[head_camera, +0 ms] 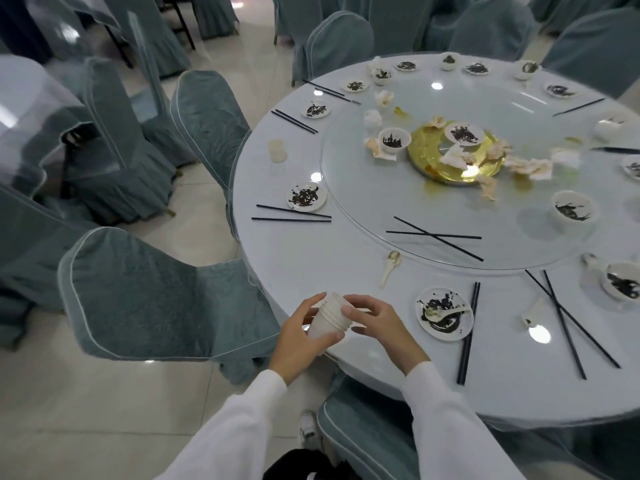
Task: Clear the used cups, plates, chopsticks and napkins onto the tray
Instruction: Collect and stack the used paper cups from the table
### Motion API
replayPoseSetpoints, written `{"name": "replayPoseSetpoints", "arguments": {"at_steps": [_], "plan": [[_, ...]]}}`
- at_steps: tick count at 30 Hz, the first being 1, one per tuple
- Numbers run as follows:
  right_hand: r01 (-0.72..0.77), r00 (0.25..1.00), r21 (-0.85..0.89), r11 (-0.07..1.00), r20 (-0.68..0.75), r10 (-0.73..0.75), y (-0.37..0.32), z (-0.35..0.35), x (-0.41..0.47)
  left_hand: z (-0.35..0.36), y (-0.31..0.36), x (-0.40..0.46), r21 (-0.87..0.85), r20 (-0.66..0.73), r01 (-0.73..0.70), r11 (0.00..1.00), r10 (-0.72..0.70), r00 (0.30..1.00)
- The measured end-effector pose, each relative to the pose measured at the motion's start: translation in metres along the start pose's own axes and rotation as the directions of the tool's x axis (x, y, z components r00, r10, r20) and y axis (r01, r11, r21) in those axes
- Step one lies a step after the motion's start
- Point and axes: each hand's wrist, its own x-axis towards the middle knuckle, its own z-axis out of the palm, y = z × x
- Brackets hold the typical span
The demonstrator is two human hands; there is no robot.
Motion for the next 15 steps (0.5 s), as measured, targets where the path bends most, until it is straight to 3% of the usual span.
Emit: {"name": "replayPoseSetpoints", "arguments": {"at_steps": [8, 15], "plan": [[-0.096, 0.995, 0.012, 0.995, -0.020, 0.096, 0.004, 0.013, -0.008, 0.005, -0.002, -0.007, 0.107, -0.028, -0.067, 0.992, 0.071, 0.997], [-0.137, 0.988, 0.091, 0.986, 0.090, 0.129, 0.002, 0.025, -0.010, -0.008, -0.002, -0.004, 0.059, -0.013, -0.052, 0.997, 0.053, 0.999]]}}
